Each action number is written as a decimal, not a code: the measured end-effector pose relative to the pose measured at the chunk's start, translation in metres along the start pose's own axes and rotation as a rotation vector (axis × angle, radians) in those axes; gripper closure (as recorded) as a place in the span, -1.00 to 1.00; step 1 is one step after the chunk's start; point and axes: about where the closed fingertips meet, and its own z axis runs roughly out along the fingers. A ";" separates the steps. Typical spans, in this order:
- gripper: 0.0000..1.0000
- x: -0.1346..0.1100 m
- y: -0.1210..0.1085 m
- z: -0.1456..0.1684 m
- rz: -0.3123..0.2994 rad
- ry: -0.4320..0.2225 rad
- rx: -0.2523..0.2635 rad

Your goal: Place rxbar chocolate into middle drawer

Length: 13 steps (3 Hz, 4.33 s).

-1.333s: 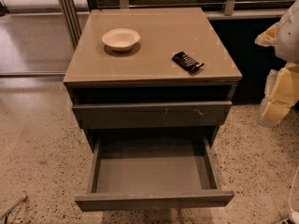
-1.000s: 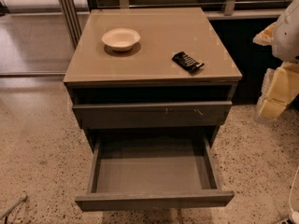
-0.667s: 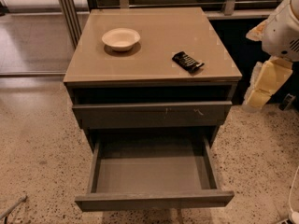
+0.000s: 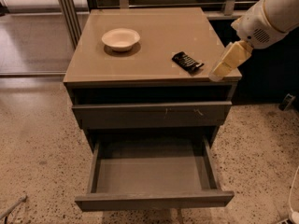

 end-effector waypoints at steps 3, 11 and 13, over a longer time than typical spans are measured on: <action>-1.00 -0.049 -0.046 0.092 0.317 -0.167 0.004; -1.00 -0.022 -0.079 0.180 0.651 -0.154 0.168; -1.00 -0.022 -0.077 0.200 0.653 -0.118 0.073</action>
Offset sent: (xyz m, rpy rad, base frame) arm 0.1116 0.0541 -0.0320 0.3896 0.0384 -0.2204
